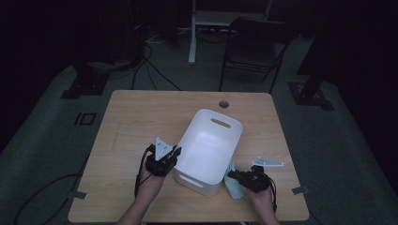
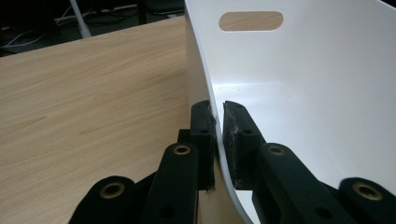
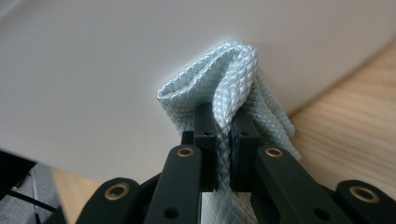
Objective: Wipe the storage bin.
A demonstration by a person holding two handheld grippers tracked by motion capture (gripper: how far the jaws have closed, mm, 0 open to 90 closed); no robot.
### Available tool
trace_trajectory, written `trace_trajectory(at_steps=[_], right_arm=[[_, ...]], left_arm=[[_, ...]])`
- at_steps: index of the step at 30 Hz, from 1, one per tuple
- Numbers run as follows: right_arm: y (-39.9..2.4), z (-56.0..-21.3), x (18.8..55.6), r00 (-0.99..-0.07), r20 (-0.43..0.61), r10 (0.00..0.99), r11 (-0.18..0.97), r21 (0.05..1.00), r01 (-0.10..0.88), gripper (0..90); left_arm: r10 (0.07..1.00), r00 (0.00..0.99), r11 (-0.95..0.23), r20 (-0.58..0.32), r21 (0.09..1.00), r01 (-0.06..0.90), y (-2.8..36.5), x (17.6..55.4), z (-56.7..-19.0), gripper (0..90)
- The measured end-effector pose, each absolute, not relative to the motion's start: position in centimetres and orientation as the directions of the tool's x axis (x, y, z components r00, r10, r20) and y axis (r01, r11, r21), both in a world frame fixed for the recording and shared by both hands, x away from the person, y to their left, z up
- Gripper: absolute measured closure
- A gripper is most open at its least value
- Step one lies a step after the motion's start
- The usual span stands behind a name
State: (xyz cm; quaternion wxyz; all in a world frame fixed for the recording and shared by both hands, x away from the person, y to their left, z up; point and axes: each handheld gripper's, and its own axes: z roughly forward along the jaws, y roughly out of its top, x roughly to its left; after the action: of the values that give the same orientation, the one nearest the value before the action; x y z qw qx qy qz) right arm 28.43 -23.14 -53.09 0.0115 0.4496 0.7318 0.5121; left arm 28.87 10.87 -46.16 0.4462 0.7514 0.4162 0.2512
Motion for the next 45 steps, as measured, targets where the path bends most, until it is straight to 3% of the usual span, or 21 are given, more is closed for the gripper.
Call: trace_trajectory(at_steps=[5,10,17,21,24,30,45], right_arm=[[-23.3,-55.2,29.5,-0.556,0.474,0.683,0.074,0.712,0.698,84.3],[-23.3,-55.0,29.5,-0.560,0.461,0.689,0.086,0.715,0.694,84.2],[-23.4,-51.7,26.6,-0.635,0.467,0.616,0.067,0.771,0.633,84.2],[-23.2,-48.8,23.6,-0.710,0.474,0.521,0.024,0.823,0.568,84.2],[-22.5,-48.5,22.9,-0.732,0.472,0.492,0.027,0.832,0.555,84.0],[-21.8,-49.4,23.4,-0.729,0.449,0.517,0.062,0.829,0.555,83.9],[-22.1,-54.1,26.3,-0.603,0.477,0.639,0.086,0.735,0.673,84.2]], left_arm=[[0.849,0.528,-0.250,0.003,0.883,0.397,11.0,28.9,-46.2,80.6],[0.860,0.510,-0.243,0.007,0.885,0.396,10.9,28.8,-46.3,81.4],[0.867,0.498,-0.246,0.020,0.886,0.394,10.7,28.7,-46.2,81.8],[0.869,0.495,-0.244,0.019,0.886,0.394,10.7,28.7,-46.3,81.8],[0.869,0.494,-0.240,0.016,0.887,0.394,10.7,28.7,-46.3,81.9],[0.850,0.526,-0.245,-0.002,0.884,0.399,10.9,28.8,-46.2,81.4],[0.853,0.522,-0.246,0.001,0.882,0.401,10.9,28.8,-46.2,81.5]])
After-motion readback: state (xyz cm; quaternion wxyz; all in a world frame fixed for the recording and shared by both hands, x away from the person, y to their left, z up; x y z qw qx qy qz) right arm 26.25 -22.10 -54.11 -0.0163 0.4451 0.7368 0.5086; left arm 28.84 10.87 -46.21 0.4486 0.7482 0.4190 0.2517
